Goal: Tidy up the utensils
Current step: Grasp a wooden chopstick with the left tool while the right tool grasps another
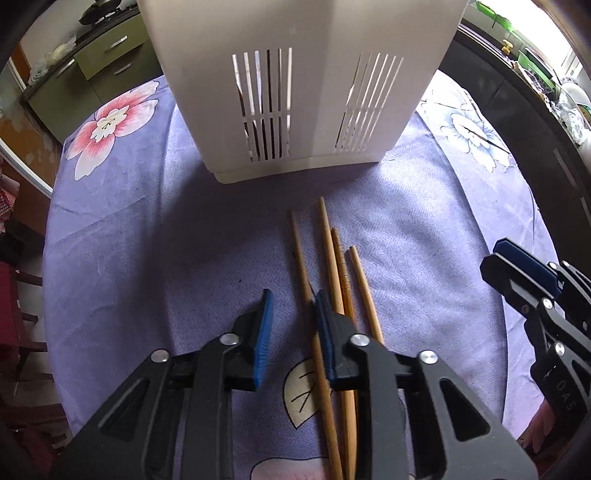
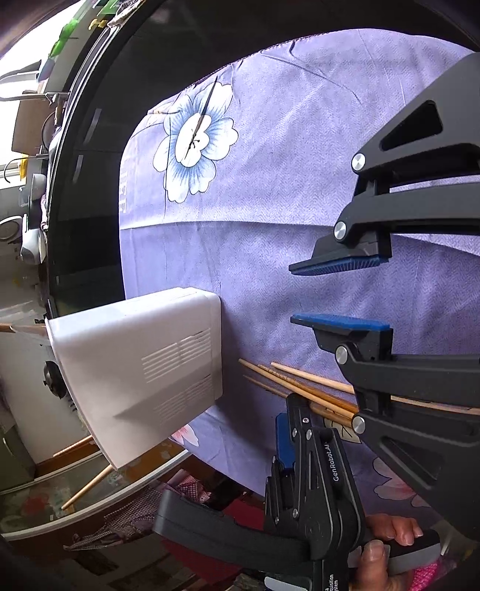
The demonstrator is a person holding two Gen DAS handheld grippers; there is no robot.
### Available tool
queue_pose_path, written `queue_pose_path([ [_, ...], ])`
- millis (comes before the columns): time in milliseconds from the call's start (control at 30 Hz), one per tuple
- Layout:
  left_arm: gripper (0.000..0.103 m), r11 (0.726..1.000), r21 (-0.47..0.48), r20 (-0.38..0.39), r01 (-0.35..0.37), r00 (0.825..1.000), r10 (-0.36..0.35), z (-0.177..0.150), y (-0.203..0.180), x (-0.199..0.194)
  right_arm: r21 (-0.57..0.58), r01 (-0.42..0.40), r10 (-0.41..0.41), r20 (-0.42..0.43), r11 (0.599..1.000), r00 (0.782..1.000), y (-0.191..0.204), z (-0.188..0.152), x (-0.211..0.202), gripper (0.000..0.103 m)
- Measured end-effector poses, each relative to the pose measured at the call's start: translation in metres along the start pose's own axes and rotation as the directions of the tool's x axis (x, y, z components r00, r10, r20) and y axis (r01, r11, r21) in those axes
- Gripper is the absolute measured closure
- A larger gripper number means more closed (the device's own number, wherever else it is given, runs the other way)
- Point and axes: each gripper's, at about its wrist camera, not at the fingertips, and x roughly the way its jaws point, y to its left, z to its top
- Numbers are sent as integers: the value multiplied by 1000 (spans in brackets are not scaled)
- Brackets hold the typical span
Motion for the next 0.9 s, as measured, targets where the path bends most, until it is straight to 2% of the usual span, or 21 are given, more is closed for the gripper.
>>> queue_pose_path([
  [33, 95, 1000, -3, -2, 1, 1000, -1, 1, 0, 1, -6, 2, -2, -1, 1000, 1000, 2, -1, 1, 82],
  [267, 97, 999, -36, -12, -1, 1000, 1, -9, 37, -5, -37, -16, 16, -17, 999, 1000, 12, -7, 10, 82],
  [467, 97, 995, -102, -5, -9, 1000, 9, -15, 66, -6, -110, -34, 29, -48, 993, 998, 48, -11, 27, 82],
  [633, 97, 996, -86, 4, -14, 1000, 14, -20, 70, -10, -146, 1, -12, -73, 989, 997, 70, -9, 43, 82],
  [900, 97, 996, -85, 12, 1, 1000, 0, -23, 74, -11, -162, 62, -79, -102, 985, 992, 80, -8, 59, 82],
])
